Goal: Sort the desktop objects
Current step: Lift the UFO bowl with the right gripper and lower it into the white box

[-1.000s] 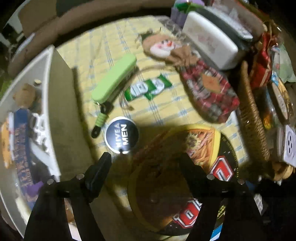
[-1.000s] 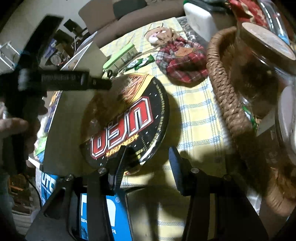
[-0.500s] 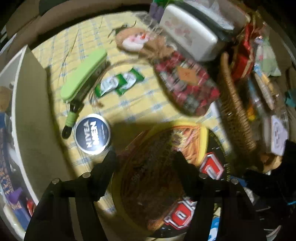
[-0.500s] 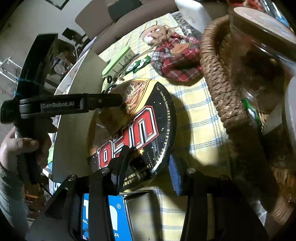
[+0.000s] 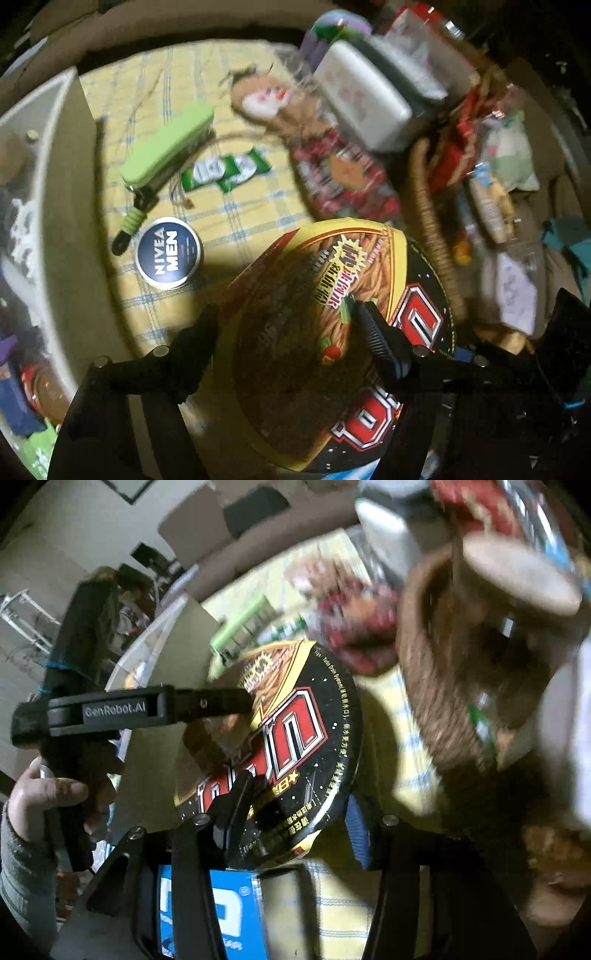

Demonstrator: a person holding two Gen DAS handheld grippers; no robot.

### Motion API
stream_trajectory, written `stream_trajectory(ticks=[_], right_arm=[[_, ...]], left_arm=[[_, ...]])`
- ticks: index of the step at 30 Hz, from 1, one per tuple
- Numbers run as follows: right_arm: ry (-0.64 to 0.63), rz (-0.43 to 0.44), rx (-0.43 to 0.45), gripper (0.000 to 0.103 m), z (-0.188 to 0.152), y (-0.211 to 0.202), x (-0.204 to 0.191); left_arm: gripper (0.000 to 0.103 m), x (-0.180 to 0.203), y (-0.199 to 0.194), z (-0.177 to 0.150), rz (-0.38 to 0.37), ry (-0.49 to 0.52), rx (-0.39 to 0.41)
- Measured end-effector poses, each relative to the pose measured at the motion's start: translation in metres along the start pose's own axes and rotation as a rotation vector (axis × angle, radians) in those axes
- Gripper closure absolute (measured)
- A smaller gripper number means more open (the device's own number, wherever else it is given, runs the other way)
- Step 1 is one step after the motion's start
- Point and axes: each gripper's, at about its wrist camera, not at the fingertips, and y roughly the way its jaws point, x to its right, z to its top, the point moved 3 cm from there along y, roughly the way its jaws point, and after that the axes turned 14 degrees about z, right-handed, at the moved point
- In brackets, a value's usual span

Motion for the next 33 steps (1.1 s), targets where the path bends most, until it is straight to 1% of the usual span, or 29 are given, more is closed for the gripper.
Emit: stream_trajectory(ticks=[1,2,5,6,8,10,14,16,18,21,22,23,24,26,29,33], right_arm=[[-0.024,-0.001,0.023,0.058,0.001,-0.009,-0.008],[-0.036,0.0,0.035,0.058,0.002,-0.014,-0.013],[-0.092,-0.01,0.083,0.058,-0.003,-0.043,-0.036],[-0.114,-0.016,0.102,0.057,-0.007,-0.055,-0.044],[-0.142,-0.027,0.127,0.057,-0.019,-0.078,-0.057],[-0.161,-0.051,0.139,0.057,-0.033,-0.101,-0.071],[-0.207,-0.122,0.15,0.057,-0.056,-0.138,-0.1],[-0.227,-0.138,0.153,0.057,-0.068,-0.156,-0.119],[-0.243,-0.153,0.148,0.057,-0.077,-0.167,-0.137],[-0.273,-0.141,0.135,0.057,-0.086,-0.168,-0.171],[-0.288,-0.132,0.124,0.057,-0.088,-0.164,-0.186],[-0.299,-0.127,0.116,0.057,-0.089,-0.158,-0.194],[-0.318,-0.119,0.103,0.057,-0.089,-0.15,-0.21],[-0.342,-0.098,0.084,0.057,-0.089,-0.135,-0.233],[-0.369,-0.045,0.052,0.057,-0.076,-0.104,-0.272],[-0.349,0.05,0.005,0.057,-0.044,-0.056,-0.311]], left_arm=[[0.026,0.004,-0.016,-0.003,-0.007,0.01,0.03],[0.026,0.002,-0.023,-0.004,-0.013,0.017,0.044],[0.027,0.009,-0.063,-0.018,-0.045,0.048,0.107],[0.027,0.016,-0.079,-0.029,-0.063,0.06,0.129],[0.027,0.025,-0.095,-0.042,-0.077,0.081,0.153],[0.027,0.037,-0.116,-0.069,-0.11,0.095,0.179],[0.027,0.045,-0.147,-0.108,-0.178,0.085,0.205],[0.027,0.035,-0.168,-0.131,-0.233,0.052,0.213],[0.027,0.025,-0.183,-0.147,-0.264,0.024,0.226],[0.027,-0.006,-0.204,-0.168,-0.285,-0.025,0.253],[0.027,-0.023,-0.212,-0.175,-0.289,-0.051,0.259],[0.027,-0.032,-0.216,-0.177,-0.288,-0.064,0.262],[0.027,-0.052,-0.226,-0.182,-0.28,-0.092,0.277],[0.027,-0.079,-0.239,-0.185,-0.265,-0.125,0.3],[0.027,-0.133,-0.261,-0.182,-0.239,-0.203,0.335],[0.027,-0.188,-0.276,-0.167,-0.203,-0.274,0.368]])
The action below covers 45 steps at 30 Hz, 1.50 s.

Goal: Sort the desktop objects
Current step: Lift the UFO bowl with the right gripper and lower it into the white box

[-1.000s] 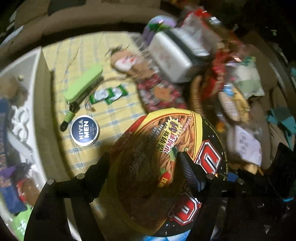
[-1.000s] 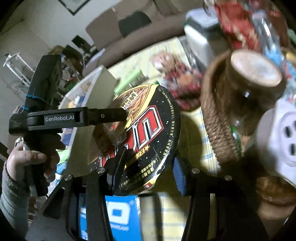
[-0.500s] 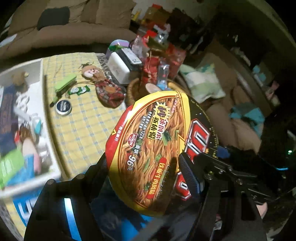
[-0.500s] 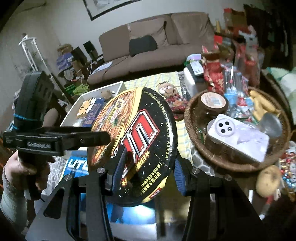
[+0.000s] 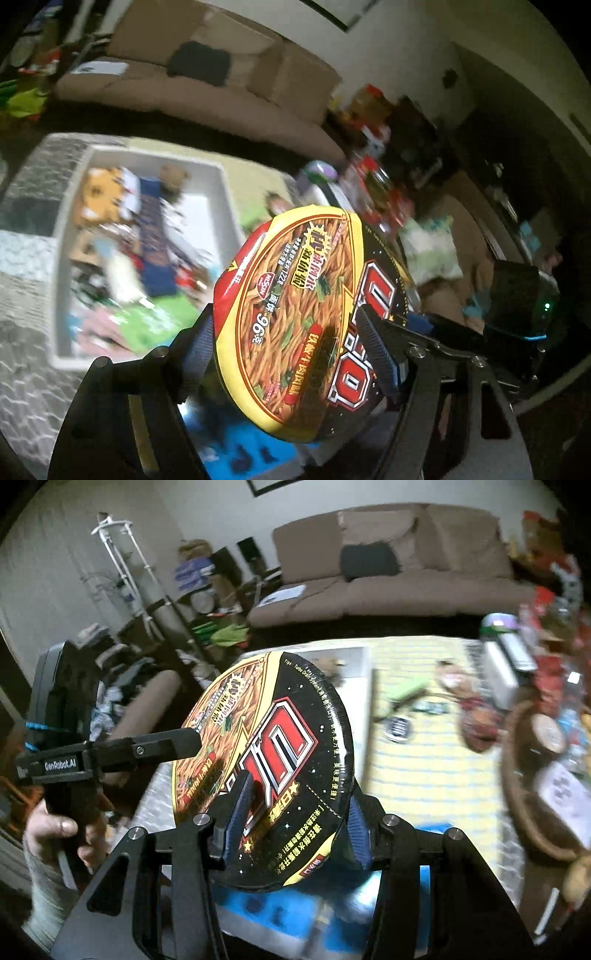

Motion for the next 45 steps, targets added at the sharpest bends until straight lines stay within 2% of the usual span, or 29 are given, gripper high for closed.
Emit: stream_trajectory(ticks=[4,8,11,18,22,25,27,30,31,33,38,40,42,45], right_arm=[[0.016,0.048,-0.02,0.057,0.042,0.052,-0.006],[0.048,0.056,-0.02,0.057,0.074,0.101,0.012],[0.124,0.069,-0.038,0.057,0.093,0.142,0.046],[0.297,0.046,-0.101,0.055,0.114,0.231,0.149],[0.32,0.017,-0.161,0.054,0.12,0.27,0.181],[0.288,-0.047,-0.218,0.052,0.122,0.295,0.192],[0.248,-0.108,-0.226,0.048,0.125,0.302,0.192],[0.108,-0.267,-0.245,0.047,0.128,0.308,0.187],[0.089,-0.274,-0.25,0.047,0.128,0.307,0.186],[0.08,-0.257,-0.237,0.049,0.126,0.302,0.183],[0.003,-0.245,-0.196,0.047,0.124,0.271,0.162],[-0.013,-0.233,-0.175,0.046,0.123,0.256,0.154],[-0.015,-0.206,-0.172,0.041,0.12,0.244,0.149],[-0.027,-0.191,-0.206,0.035,0.111,0.235,0.143]], left_arm=[[0.027,-0.041,0.007,0.033,0.054,-0.038,0.027],[0.027,-0.07,0.044,0.063,0.078,-0.085,0.023],[0.027,-0.086,0.09,0.086,0.116,-0.107,-0.022],[0.027,-0.115,0.191,0.112,0.142,-0.137,-0.147],[0.027,-0.137,0.238,0.112,0.133,-0.181,-0.216],[0.027,-0.142,0.26,0.107,0.132,-0.183,-0.244],[0.027,-0.138,0.27,0.106,0.119,-0.175,-0.244],[0.024,-0.13,0.279,0.109,0.143,-0.168,-0.243],[0.024,-0.127,0.282,0.113,0.169,-0.16,-0.222],[0.024,-0.122,0.284,0.117,0.122,-0.183,-0.212],[0.024,-0.116,0.267,0.119,0.176,-0.146,-0.181],[0.02,-0.113,0.252,0.117,0.21,-0.117,-0.154],[0.007,-0.11,0.238,0.113,0.239,-0.09,-0.136],[0.007,-0.093,0.215,0.101,0.265,-0.022,-0.115]])
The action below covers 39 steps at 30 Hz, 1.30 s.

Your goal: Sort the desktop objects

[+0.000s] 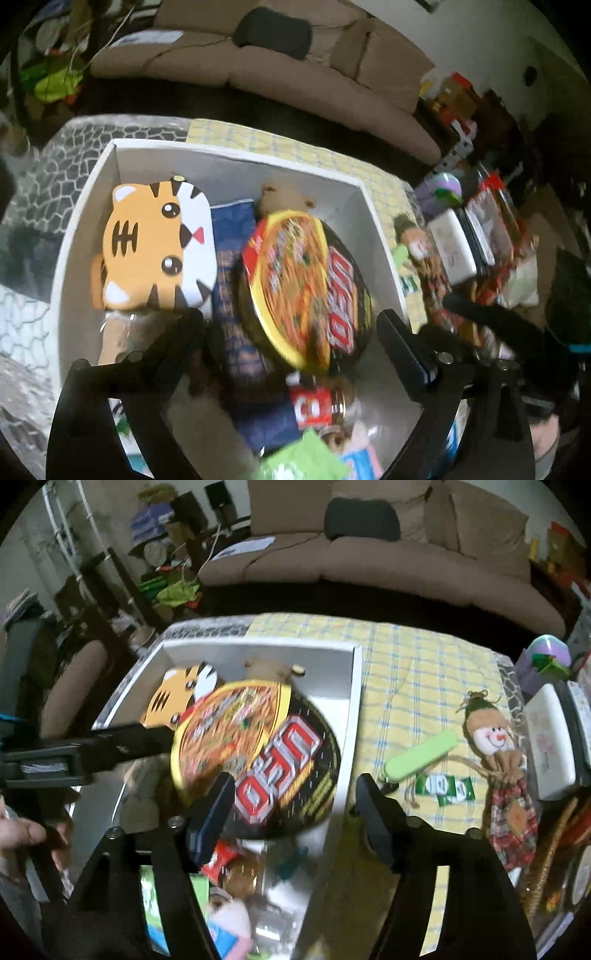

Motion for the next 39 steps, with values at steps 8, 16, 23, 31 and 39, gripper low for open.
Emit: stream_trajectory(ticks=[8,16,23,31,39], right_arm=[[0.016,0.054,-0.019,0.028,-0.043,-0.017,-0.015],[-0.028,0.048,0.004,0.019,-0.075,-0.04,-0.049],[-0.015,0.069,0.053,0.0,-0.1,-0.073,-0.063],[-0.02,0.059,0.069,0.0,-0.14,-0.122,-0.051],[0.014,-0.036,0.105,0.0,-0.175,-0.196,0.016]], left_arm=[[0.007,0.003,-0.035,-0.052,0.095,0.081,-0.002],[0.0,-0.01,-0.083,-0.088,0.22,0.098,0.063],[0.0,-0.015,-0.114,-0.119,0.232,0.074,0.09],[0.0,0.02,-0.131,-0.155,0.186,0.117,0.099],[0.0,0.089,-0.135,-0.166,0.124,0.199,0.117]])
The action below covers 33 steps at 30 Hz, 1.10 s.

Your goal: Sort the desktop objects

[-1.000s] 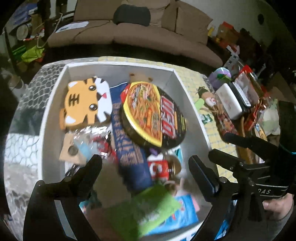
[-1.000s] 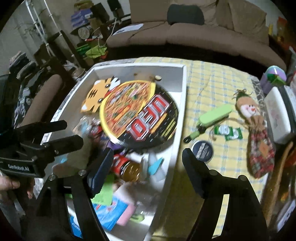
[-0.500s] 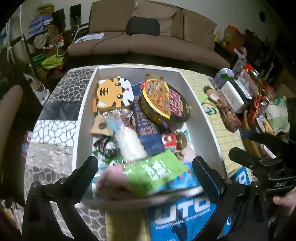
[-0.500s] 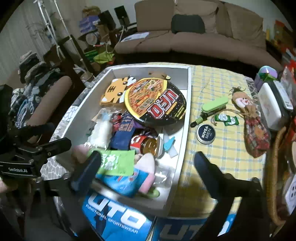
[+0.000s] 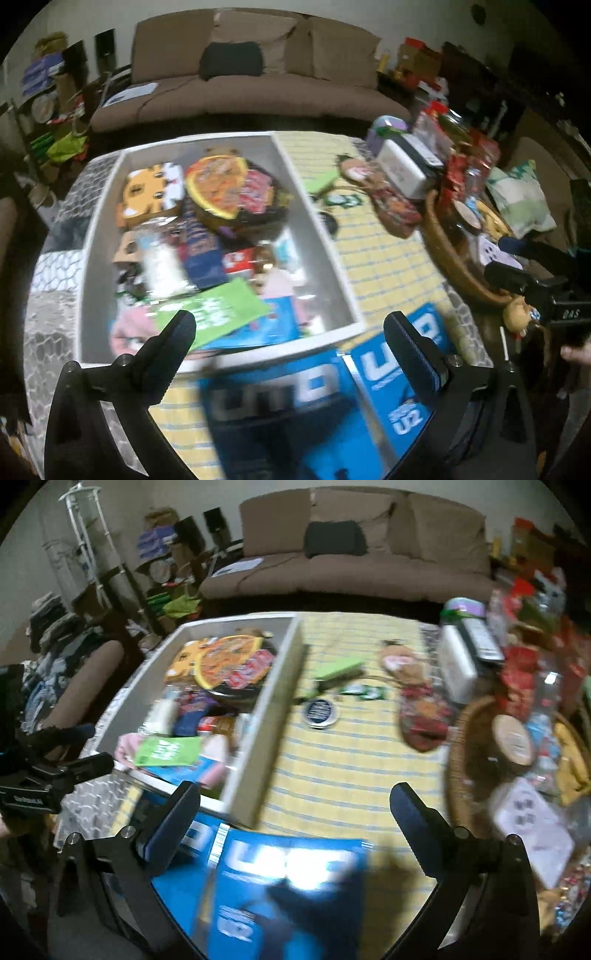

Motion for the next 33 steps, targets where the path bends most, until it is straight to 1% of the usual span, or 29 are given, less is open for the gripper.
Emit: stream_trajectory(ticks=[5,7,9,12,14,16,17,19,22,24,26,31,33], right_arm=[[0.034,-0.027,0.021,0.0,-0.008,-0.033,0.044],[0.043,-0.02,0.028,0.0,-0.009,-0.039,0.057],[0.048,0.005,0.025,0.0,-0.009,-0.043,0.069],[0.054,-0.007,0.022,0.0,-0.01,-0.045,0.091],[0.056,-0.006,0.026,0.0,-0.012,-0.044,0.1],[0.065,0.006,0.034,0.0,-0.015,-0.044,0.111],[0.066,0.013,0.039,0.0,-0.016,-0.044,0.116],[0.062,0.023,0.046,0.0,-0.02,-0.043,0.123],[0.047,0.035,0.041,0.0,-0.026,-0.038,0.131],[0.029,0.034,0.032,0.0,-0.029,-0.034,0.135],[0.012,0.031,0.025,0.0,-0.032,-0.03,0.14],[0.004,0.051,0.013,0.0,-0.038,-0.019,0.151],[0.007,0.064,0.009,0.0,-0.04,-0.013,0.155]], left_arm=[[0.0,0.05,0.006,0.009,-0.049,0.028,-0.021],[0.0,0.067,0.012,0.015,-0.055,0.037,-0.034],[0.0,0.084,0.02,0.021,-0.067,0.039,-0.05],[0.0,0.115,0.042,0.035,-0.122,0.026,-0.096],[0.0,0.131,0.057,0.042,-0.145,0.013,-0.126],[0.0,0.149,0.082,0.052,-0.18,-0.033,-0.163],[0.0,0.154,0.094,0.056,-0.185,-0.053,-0.178],[0.001,0.169,0.121,0.065,-0.18,-0.078,-0.212],[0.006,0.188,0.16,0.078,-0.157,-0.094,-0.238],[0.011,0.196,0.184,0.087,-0.152,-0.121,-0.259],[0.013,0.202,0.203,0.092,-0.154,-0.139,-0.276],[0.014,0.22,0.252,0.1,-0.167,-0.199,-0.327],[0.019,0.23,0.266,0.101,-0.128,-0.179,-0.329]])
